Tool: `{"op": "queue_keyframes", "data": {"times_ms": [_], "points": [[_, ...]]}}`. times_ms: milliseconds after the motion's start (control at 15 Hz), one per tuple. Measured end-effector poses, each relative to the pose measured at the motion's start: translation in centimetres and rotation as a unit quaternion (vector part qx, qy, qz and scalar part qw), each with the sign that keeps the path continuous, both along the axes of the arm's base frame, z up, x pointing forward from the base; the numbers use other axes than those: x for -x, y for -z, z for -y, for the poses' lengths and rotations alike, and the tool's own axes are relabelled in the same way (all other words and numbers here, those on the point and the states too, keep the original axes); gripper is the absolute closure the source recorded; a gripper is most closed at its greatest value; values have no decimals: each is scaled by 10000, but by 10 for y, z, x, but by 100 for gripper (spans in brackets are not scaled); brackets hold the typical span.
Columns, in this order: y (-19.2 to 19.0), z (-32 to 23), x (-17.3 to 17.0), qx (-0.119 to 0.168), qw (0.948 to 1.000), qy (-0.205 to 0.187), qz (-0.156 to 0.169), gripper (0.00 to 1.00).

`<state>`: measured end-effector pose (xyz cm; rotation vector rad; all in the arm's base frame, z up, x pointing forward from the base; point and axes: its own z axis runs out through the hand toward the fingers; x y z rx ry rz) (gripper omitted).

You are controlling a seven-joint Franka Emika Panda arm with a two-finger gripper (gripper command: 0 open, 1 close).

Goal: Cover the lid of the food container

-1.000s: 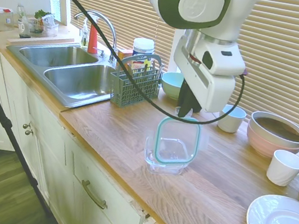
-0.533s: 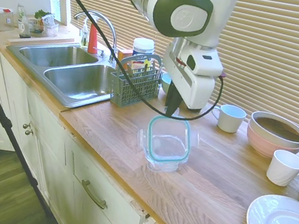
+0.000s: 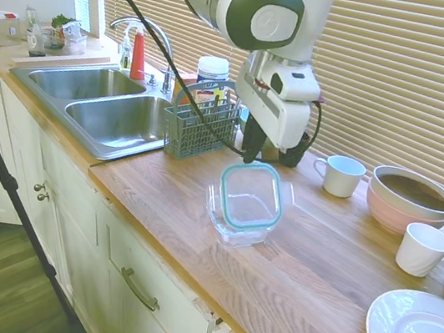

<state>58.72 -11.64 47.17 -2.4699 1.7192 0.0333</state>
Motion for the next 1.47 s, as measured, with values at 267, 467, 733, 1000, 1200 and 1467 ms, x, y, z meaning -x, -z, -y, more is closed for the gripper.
{"op": "queue_keyframes", "data": {"times_ms": [267, 467, 733, 1000, 1200, 1467], "points": [[16, -13, -20, 131, 9996, -141, -225, 100], [35, -46, -31, 338, 9981, -314, -415, 100], [57, -75, -37, 511, 9958, -471, -588, 100], [73, -80, -40, 592, 9943, -558, -691, 100], [81, -81, -42, 674, 9931, -617, -733, 100], [85, -81, -47, 712, 9926, -661, -729, 100]]}}
